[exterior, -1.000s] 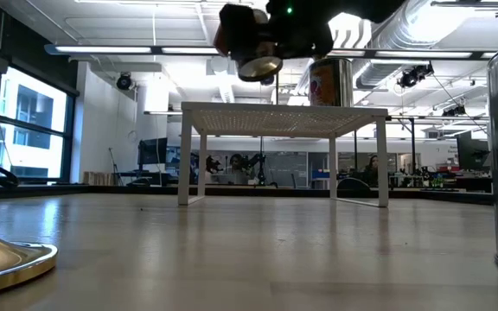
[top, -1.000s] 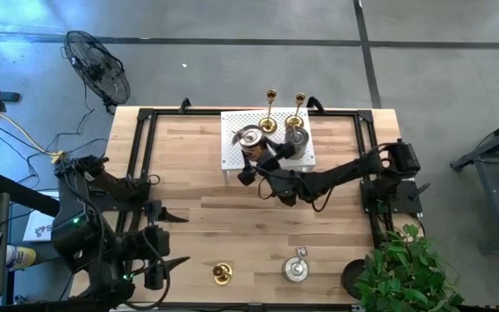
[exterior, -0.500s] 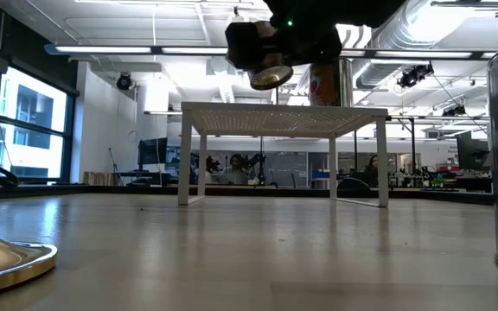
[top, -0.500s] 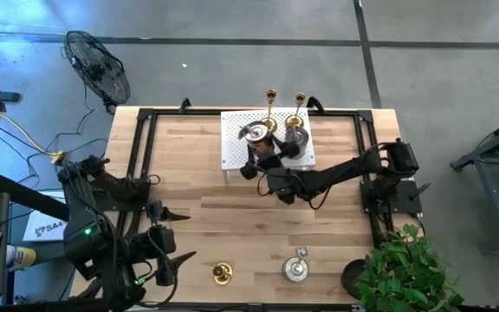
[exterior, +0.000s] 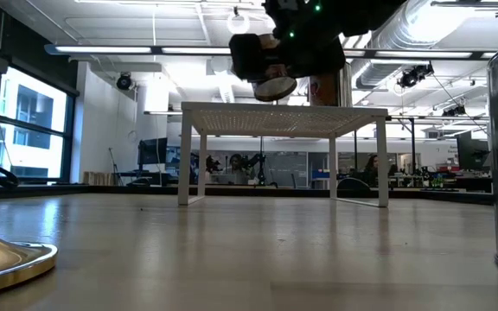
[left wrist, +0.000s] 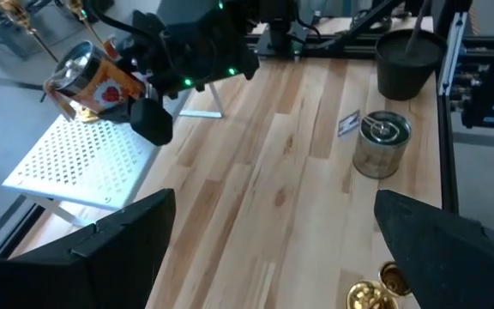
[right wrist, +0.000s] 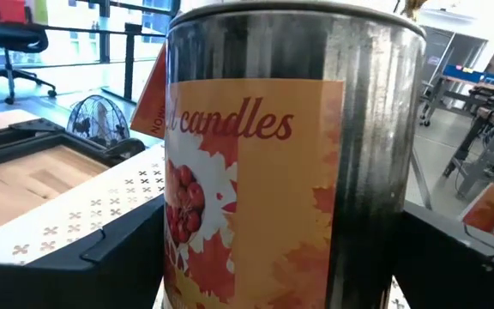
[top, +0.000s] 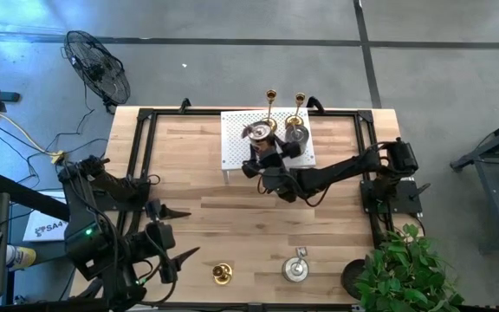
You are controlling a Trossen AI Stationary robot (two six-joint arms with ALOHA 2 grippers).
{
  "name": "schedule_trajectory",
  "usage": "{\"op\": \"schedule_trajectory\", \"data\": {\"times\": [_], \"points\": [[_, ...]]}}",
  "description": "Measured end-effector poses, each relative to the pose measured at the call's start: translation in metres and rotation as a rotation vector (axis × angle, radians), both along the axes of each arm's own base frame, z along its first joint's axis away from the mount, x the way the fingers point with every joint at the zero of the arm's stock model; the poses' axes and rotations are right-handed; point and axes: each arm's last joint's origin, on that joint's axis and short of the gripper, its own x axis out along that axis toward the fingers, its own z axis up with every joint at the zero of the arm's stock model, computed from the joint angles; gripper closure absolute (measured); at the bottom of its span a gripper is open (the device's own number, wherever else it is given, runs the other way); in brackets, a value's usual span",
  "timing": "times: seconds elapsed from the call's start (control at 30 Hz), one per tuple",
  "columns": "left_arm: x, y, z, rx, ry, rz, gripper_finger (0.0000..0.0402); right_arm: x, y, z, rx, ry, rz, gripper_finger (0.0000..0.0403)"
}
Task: Pick & Place candle stick holders
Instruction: Put the left silver candle on the shelf aligned with the other silver candle
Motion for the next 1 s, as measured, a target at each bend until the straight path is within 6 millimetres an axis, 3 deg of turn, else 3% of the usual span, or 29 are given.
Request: {"op": "schedule_trajectory", "data": {"times": [0.4, 0.83, 1.0], "points": [[0.0, -0.001, 0.0, -0.015, 0.011, -0.004, 0.0009, 0.014, 0.003, -0.038, 0.013, -0.031, -0.03, 0.0049], [0.0, -0.002, -0.002, -0.029, 0.035, -0.013, 0.0009, 0.015, 0.011, -0.04, 0.009, -0.031, -0.018, 0.0049], [0.0, -0.002, -0.002, -0.029, 0.035, -0.013, 0.0009, 0.015, 0.011, -0.041, 0.015, -0.027, 0.0, 0.0027]]}}
